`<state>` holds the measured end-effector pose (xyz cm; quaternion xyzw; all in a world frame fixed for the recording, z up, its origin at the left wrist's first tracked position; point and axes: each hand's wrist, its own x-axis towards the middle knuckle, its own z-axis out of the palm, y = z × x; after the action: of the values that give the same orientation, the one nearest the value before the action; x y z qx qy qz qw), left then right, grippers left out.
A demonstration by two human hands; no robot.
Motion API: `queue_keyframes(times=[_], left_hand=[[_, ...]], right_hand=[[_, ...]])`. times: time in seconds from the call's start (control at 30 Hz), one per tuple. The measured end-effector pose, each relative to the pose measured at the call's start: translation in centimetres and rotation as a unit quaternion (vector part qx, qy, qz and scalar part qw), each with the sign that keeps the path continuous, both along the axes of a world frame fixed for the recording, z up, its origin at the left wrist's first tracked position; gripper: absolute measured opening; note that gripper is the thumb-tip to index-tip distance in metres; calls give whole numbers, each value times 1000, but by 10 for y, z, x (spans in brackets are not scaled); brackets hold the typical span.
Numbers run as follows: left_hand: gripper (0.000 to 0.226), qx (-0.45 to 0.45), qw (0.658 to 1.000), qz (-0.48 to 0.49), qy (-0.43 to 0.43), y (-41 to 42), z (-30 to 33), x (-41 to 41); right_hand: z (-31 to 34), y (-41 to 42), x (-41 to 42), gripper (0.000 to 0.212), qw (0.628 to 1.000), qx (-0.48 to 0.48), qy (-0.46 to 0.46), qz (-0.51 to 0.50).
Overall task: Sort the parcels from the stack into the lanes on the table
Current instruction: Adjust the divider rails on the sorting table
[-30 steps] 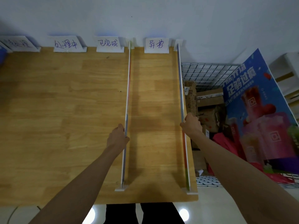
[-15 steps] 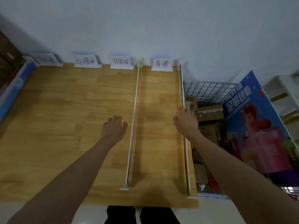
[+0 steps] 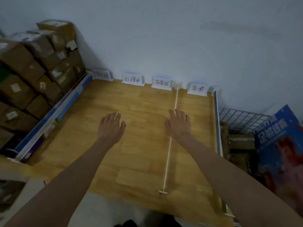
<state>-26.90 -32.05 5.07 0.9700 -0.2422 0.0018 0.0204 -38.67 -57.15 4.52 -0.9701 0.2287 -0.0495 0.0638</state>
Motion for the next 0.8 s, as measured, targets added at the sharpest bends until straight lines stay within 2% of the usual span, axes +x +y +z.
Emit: queue_keyframes(times=[0.43,0.8], left_hand=[[56,-10,997,56,54,195,-7,43],[55,-25,993,85,75,276,-30,111]], right_hand=[[-7,186,68,50,999,22,22,34],[-18,256,157,50,996,36,37,67]])
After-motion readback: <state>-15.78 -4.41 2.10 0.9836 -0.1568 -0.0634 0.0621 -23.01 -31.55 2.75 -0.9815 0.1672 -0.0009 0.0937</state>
